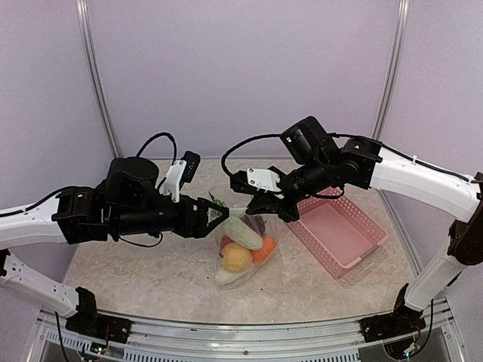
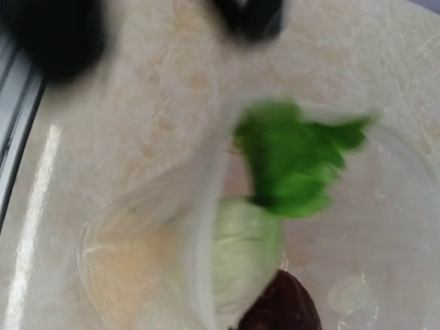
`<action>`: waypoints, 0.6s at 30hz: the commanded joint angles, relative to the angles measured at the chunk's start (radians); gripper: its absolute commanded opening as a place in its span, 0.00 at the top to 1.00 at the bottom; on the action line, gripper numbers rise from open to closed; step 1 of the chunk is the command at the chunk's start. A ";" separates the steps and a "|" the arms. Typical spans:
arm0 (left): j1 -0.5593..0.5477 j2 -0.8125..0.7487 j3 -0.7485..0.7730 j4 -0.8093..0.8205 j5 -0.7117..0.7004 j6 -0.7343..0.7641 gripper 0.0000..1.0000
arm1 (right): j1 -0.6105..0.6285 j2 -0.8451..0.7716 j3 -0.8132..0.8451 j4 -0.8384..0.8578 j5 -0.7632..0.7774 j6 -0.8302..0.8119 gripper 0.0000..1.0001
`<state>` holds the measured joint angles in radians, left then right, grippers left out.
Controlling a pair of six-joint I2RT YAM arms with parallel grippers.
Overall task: Place the food in the zip-top bag and seal the zipper
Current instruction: Pass from the right arm to the left
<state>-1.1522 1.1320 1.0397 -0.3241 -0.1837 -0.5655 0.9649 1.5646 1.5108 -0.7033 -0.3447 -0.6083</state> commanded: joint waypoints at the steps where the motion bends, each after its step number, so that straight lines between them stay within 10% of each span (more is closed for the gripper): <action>1: -0.021 0.104 0.066 -0.052 -0.064 0.022 0.38 | 0.008 0.021 0.045 0.022 -0.032 0.037 1.00; 10: -0.017 0.218 0.134 -0.212 -0.327 -0.126 0.56 | 0.009 -0.003 0.013 0.026 -0.035 0.044 1.00; 18: -0.017 0.119 -0.041 0.101 -0.241 0.104 0.31 | 0.009 0.023 0.028 0.013 -0.054 0.044 1.00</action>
<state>-1.1694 1.2999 1.0672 -0.3916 -0.4549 -0.6010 0.9649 1.5726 1.5288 -0.6903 -0.3756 -0.5781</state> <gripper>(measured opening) 0.680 0.002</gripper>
